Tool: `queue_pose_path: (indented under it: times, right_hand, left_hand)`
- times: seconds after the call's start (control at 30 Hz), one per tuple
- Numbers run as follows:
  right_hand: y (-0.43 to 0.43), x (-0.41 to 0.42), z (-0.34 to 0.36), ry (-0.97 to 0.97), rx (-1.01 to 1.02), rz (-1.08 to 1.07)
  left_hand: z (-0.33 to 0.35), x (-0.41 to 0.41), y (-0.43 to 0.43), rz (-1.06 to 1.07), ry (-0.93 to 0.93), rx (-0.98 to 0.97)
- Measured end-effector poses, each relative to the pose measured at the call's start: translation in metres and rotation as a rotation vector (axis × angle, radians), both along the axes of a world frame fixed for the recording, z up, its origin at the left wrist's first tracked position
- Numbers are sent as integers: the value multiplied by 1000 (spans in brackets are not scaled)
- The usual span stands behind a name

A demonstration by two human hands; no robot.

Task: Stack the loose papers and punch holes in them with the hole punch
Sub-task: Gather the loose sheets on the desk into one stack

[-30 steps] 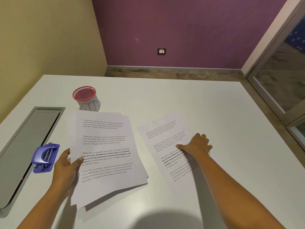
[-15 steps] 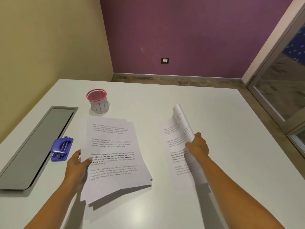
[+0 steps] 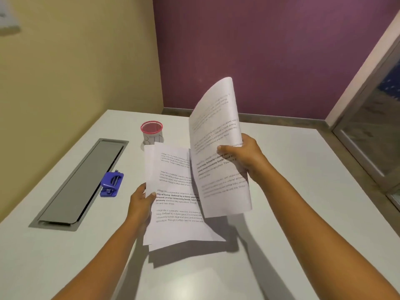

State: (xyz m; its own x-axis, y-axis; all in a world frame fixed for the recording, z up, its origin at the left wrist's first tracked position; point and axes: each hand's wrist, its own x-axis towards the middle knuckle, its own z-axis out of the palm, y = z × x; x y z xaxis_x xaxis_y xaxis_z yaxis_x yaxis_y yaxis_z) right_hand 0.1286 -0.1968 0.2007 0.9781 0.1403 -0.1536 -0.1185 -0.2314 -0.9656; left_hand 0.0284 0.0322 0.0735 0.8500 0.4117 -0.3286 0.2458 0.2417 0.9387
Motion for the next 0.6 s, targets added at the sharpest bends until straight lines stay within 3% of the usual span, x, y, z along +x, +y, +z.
queue_pose_path:
  times: [0.1,0.23,0.43,0.6]
  right_hand:
    - [3,-9,2,80,222,47]
    - [-2,-18,-19,179,299,40]
    - [-8,-33,-59,216,196,-169]
    - [-11,-39,-64,306,172,-154]
  left_hand:
    - [9,-4,-1,-30,-29,-49]
    - [22,-9,1,-80,-66,-83]
    - [36,-14,0,-131,-134,-118]
    - [37,-17,-5,-166,-153,-144]
